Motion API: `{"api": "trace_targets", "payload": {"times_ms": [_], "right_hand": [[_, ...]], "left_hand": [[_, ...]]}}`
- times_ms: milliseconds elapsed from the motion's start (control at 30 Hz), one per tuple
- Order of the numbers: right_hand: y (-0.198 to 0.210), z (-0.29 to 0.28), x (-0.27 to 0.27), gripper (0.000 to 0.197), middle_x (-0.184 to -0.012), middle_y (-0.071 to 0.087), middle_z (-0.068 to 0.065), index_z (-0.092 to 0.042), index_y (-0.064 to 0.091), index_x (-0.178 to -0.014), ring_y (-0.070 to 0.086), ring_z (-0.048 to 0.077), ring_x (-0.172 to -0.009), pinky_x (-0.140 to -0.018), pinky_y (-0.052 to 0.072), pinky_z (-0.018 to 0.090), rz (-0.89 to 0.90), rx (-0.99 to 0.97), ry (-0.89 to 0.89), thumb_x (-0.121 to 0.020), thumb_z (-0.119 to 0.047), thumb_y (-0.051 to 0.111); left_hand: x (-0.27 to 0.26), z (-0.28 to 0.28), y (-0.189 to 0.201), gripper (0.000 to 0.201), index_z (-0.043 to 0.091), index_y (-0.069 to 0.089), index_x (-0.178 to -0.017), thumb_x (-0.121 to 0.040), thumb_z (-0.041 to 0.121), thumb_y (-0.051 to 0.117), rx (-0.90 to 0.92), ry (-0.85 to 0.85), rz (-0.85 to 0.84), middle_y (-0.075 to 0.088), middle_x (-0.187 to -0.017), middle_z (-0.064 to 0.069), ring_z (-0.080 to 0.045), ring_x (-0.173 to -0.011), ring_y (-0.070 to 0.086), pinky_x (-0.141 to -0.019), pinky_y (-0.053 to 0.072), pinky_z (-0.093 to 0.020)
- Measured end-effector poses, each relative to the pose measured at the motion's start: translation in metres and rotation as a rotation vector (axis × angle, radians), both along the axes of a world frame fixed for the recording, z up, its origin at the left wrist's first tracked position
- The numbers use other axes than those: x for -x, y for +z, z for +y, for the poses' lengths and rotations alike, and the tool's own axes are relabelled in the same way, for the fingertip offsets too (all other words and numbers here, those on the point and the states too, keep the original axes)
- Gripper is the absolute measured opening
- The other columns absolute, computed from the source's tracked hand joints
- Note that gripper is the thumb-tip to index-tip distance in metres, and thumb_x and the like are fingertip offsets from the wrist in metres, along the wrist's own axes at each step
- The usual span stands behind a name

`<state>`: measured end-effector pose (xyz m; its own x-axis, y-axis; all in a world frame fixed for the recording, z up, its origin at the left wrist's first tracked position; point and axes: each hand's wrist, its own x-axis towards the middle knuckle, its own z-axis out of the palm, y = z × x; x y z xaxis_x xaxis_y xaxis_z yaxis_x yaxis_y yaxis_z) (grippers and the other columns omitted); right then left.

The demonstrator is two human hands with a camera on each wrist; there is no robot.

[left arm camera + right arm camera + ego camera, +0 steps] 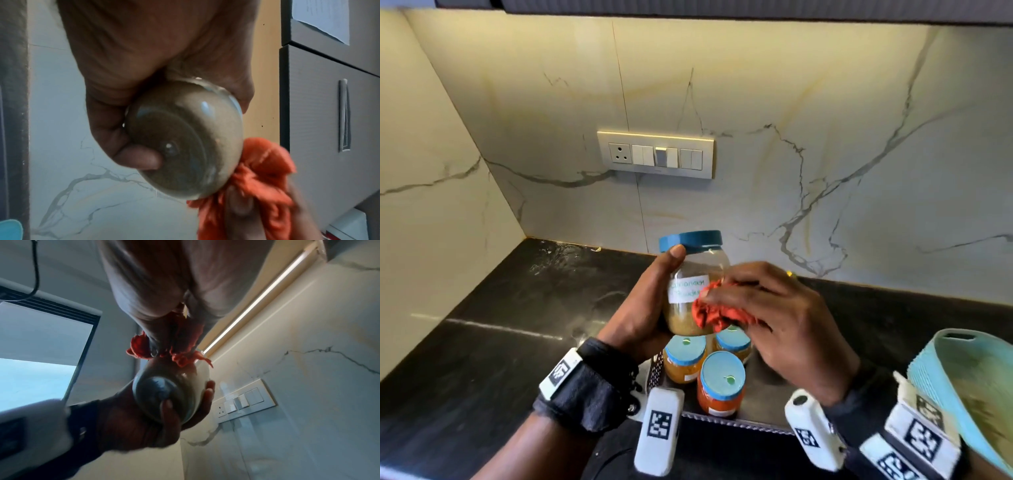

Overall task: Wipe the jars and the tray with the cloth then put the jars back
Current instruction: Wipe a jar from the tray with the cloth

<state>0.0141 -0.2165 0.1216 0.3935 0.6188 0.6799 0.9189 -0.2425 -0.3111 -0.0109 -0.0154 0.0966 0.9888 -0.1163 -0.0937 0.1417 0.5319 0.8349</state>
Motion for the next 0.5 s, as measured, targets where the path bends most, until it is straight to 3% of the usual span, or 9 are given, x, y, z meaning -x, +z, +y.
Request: {"api": "trace_targets", "payload": {"times_ms": [133,233,333,433,500], "right_hand": [[0.019,0.013,-0.026,0.036,-0.113,0.068,0.002,-0.011,0.074,-0.117,0.064,0.013,-0.109,-0.093,0.055,0.032,0.124,-0.115,-0.078,-0.083,-0.001,0.078],[0.010,0.017,-0.014,0.039,-0.114,0.065,0.001,-0.013,0.073,-0.118,0.063,0.013,-0.108,-0.093,0.054,0.032,0.123,-0.072,-0.120,-0.082,0.003,0.075],[0.007,0.018,0.000,0.039,-0.115,0.062,0.002,-0.014,0.070,-0.120,0.063,0.017,-0.106,-0.091,0.055,0.034,0.070,-0.019,-0.144,-0.084,0.000,0.072],[0.007,0.017,-0.008,0.042,-0.112,0.063,0.002,-0.015,0.071,-0.118,0.063,0.018,-0.103,-0.090,0.055,0.033,0.043,-0.031,-0.184,-0.081,0.005,0.069],[0.005,0.015,-0.013,0.041,-0.112,0.065,0.001,-0.014,0.072,-0.116,0.063,0.015,-0.104,-0.091,0.055,0.031,0.071,-0.043,-0.213,-0.080,0.006,0.072]], "left_hand": [[-0.002,-0.005,0.001,0.066,-0.001,0.065,-0.125,-0.083,0.050,0.065,-0.054,0.043,-0.016,0.065,-0.116,-0.032,-0.034,-0.091,0.071,-0.081,0.062,-0.046],[-0.005,0.002,-0.002,0.065,-0.005,0.063,-0.125,-0.089,0.049,0.066,-0.091,0.071,-0.033,0.065,-0.116,-0.032,-0.035,-0.094,0.071,-0.085,0.061,-0.047],[-0.007,0.004,-0.008,0.079,-0.007,0.055,-0.132,-0.084,0.053,0.075,-0.150,0.117,-0.017,0.064,-0.125,-0.036,-0.040,-0.106,0.069,-0.092,0.059,-0.055],[-0.009,-0.003,-0.008,0.061,-0.001,0.053,-0.133,-0.091,0.041,0.066,-0.200,0.125,-0.057,0.070,-0.120,-0.024,-0.034,-0.105,0.072,-0.082,0.062,-0.046],[-0.011,-0.004,-0.009,0.058,0.002,0.054,-0.132,-0.091,0.042,0.067,-0.206,0.108,-0.046,0.071,-0.118,-0.022,-0.033,-0.103,0.074,-0.080,0.062,-0.044]]}}
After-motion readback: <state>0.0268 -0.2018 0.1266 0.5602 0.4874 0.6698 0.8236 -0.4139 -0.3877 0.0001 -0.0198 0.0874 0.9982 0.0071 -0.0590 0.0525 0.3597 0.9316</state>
